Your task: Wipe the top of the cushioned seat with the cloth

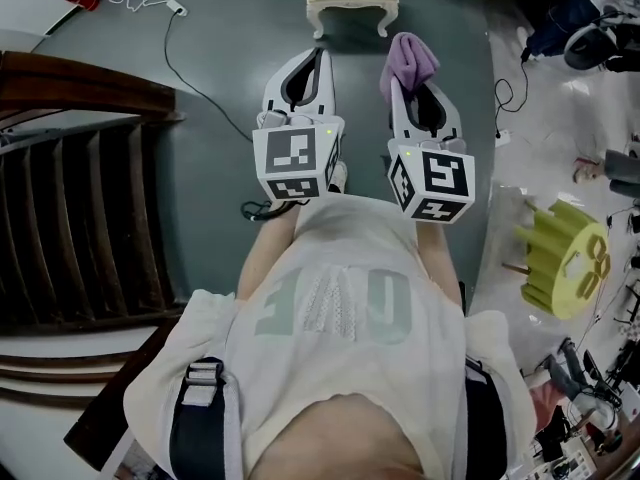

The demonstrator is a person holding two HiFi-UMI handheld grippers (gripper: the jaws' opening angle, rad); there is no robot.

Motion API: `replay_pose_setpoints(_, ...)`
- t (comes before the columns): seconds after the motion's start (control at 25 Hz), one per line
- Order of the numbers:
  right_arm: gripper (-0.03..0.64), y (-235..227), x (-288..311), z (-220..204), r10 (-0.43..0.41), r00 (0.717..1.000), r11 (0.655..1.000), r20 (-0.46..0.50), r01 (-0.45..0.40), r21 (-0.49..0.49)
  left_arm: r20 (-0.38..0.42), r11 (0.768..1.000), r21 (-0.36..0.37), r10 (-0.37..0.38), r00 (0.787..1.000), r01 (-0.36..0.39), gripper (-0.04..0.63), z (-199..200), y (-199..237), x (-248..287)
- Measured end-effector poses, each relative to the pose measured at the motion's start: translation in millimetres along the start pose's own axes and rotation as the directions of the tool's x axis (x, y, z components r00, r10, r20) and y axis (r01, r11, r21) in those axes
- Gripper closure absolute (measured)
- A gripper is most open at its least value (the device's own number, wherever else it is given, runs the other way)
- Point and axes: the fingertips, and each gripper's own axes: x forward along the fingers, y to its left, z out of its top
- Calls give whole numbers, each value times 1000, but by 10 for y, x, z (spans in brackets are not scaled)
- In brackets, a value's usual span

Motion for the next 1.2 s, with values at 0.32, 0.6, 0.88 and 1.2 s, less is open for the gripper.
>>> replay_pose_setpoints(0.32,525,-33,357,92,-69,997,998,20,69,-13,32,999,-27,-19,999,20,589,54,441,315)
replay_pose_setpoints(0.6,525,-270,888,152,-85,996,996,10,85,-22,44,1000,-30,-7,999,8,589,88,700,793)
replay_pose_setpoints(0.88,525,-649,1796,407,-32,999,997,28,34,-67,29,999,-36,33,999,-32,589,106,916,1625)
replay_pose_setpoints(1.2,525,-1230,3317,899,91,996,992,-1,-90,-86,53,994,-27,111,992,-110,589,581,1234,3088)
